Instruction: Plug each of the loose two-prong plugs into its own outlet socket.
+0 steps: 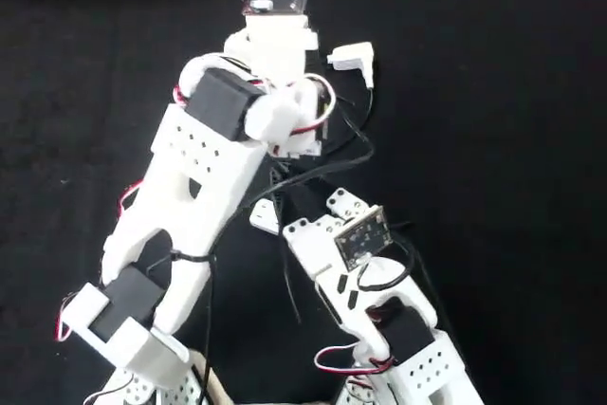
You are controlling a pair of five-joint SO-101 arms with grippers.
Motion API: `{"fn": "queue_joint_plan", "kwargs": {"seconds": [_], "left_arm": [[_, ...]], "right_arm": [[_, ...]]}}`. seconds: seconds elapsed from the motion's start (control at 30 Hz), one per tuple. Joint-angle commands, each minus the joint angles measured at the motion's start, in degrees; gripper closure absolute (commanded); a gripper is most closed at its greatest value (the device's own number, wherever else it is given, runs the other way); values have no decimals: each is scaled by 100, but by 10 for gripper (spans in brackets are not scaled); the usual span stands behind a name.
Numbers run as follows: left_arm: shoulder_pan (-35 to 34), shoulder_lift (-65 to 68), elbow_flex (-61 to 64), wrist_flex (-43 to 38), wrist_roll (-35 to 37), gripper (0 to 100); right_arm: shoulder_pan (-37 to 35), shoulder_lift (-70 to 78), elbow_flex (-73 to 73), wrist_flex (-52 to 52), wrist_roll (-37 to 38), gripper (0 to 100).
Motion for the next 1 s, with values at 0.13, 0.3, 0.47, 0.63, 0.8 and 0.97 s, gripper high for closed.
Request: {"fn": "queue_joint_plan", "kwargs": {"seconds": [0.13, 0.3, 0.47, 0.63, 0.8, 0.97], "left_arm": [[189, -273, 66, 53, 18, 970], [-145, -273, 66, 53, 9, 970], [-163, -273, 75, 53, 9, 970], [-22, -273, 453, 53, 18, 970], [22, -642, 532, 44, 18, 970], [-40, -809, 593, 26, 0, 970]], "right_arm": [[176, -611, -22, -70, 141, 986], [510, -567, -22, -492, 545, 986], [686, -567, -22, -1029, 598, 986], [659, -567, -22, -1143, 527, 986], [659, -567, -40, -774, 527, 986], [659, -567, -22, -413, 554, 986]]}}
